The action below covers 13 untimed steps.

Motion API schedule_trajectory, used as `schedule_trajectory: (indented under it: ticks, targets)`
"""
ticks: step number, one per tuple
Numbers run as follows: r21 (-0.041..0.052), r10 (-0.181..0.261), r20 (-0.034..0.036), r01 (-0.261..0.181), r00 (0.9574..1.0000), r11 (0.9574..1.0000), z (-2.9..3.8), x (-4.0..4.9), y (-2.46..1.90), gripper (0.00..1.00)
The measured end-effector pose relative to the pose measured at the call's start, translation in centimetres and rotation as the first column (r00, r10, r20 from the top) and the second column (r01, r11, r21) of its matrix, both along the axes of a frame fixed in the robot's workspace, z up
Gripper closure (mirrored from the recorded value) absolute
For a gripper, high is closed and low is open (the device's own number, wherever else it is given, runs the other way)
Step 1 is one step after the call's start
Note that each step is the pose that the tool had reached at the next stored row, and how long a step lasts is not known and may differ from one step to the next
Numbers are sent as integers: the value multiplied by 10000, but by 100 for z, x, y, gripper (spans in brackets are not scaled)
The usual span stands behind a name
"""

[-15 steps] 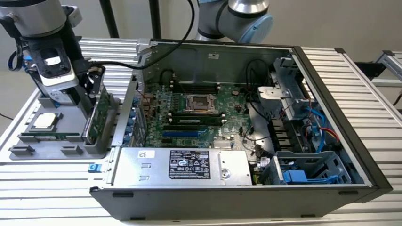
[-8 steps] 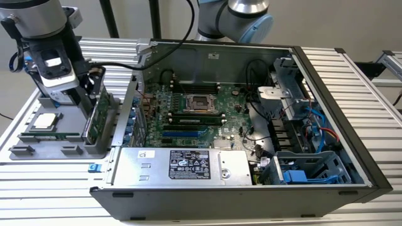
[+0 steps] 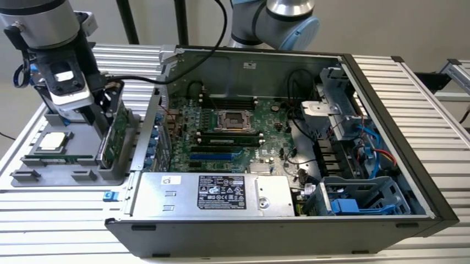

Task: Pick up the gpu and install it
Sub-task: 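Pick up the gpu and move the gpu toward the slot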

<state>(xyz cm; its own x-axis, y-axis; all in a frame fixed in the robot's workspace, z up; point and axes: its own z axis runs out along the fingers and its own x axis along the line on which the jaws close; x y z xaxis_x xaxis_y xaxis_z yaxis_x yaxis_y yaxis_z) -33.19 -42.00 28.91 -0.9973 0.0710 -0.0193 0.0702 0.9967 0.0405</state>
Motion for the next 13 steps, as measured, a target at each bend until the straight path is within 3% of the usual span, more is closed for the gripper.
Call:
schedule_trajectory:
  ticks: [13]
  targets:
    - [-2, 2, 0, -2, 10000, 10000, -69, 1, -1, 0]
